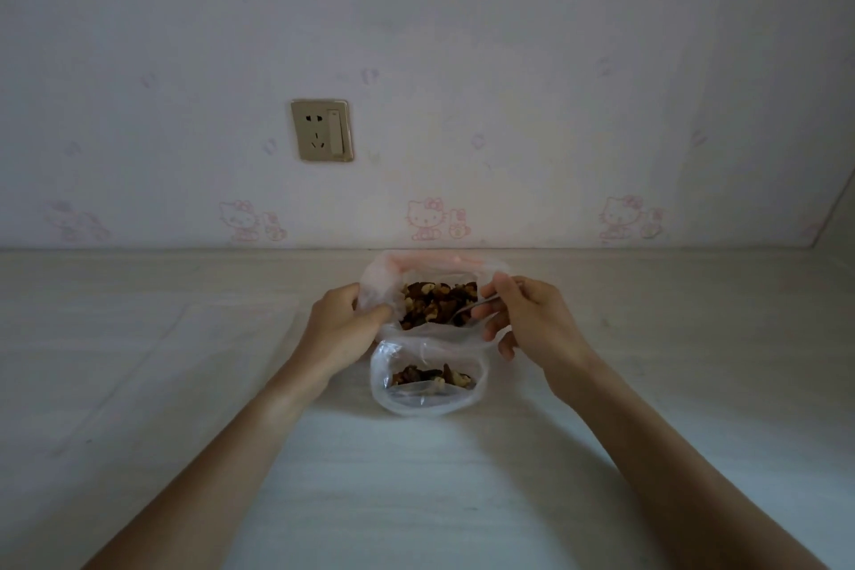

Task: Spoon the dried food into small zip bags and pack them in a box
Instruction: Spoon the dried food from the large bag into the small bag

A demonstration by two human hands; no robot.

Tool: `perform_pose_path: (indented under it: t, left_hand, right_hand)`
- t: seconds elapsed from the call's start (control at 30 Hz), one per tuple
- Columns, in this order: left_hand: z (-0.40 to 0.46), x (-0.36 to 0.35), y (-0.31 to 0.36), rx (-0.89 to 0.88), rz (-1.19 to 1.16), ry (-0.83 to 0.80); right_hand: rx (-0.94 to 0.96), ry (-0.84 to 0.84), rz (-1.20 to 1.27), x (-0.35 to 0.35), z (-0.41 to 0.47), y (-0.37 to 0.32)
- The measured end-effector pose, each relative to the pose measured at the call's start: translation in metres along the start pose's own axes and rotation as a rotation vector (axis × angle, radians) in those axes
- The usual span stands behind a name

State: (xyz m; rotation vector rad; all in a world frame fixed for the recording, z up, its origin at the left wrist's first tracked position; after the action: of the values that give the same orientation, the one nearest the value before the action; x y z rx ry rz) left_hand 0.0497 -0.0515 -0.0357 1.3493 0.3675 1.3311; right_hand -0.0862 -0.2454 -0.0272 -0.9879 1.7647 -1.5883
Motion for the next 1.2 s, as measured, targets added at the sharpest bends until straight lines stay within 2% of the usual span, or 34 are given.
perform_pose_path:
  t: [0.13,0.33,0.67,0.87,1.07,1.2]
  left_hand:
    - [-0.001,0.0,0.001,-0.006,-0.133,0.011]
    - [-0.002,-0.004,0.004,-0.041,-0.186,0.016]
    - [-0.005,0.001,0.014,-0.088,-0.157,0.02]
    - [-0.007,0.013,0.016,-0.063,-0.063,0.031]
    - [-0.023,0.025,0.015,0.009,0.169,-0.077]
    - [-0.039,0.028,0.021,0.021,0.149,-0.2]
  right_hand:
    - [-0.044,-0.047,0.009,0.001,-0.001,-0.002]
    - [-0.081,-0.031,0.085,0.002,-0.001,-0.003]
    - [-0.146,-0.049,0.197,0.009,0.004,0.001]
    - [-0.084,-0.018,0.296,0.017,0.002,-0.01]
    - [-0.015,-0.006,0.337,0.022,0.0,-0.018]
    - [-0.008,-0.036,0.311,0.021,-0.003,-0.021]
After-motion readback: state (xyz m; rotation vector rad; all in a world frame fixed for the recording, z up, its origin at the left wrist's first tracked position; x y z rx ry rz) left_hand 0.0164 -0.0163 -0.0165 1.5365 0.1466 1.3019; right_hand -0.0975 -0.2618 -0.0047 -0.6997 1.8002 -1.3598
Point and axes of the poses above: each hand's wrist, its own z-axis towards the middle knuckle, its own x-axis out of the back of the hand, y = z × x, the point moved 1 cm from there along z, towards the middle knuckle, and after that the axes turned 13 degrees about -x, right-handed, at the moved point
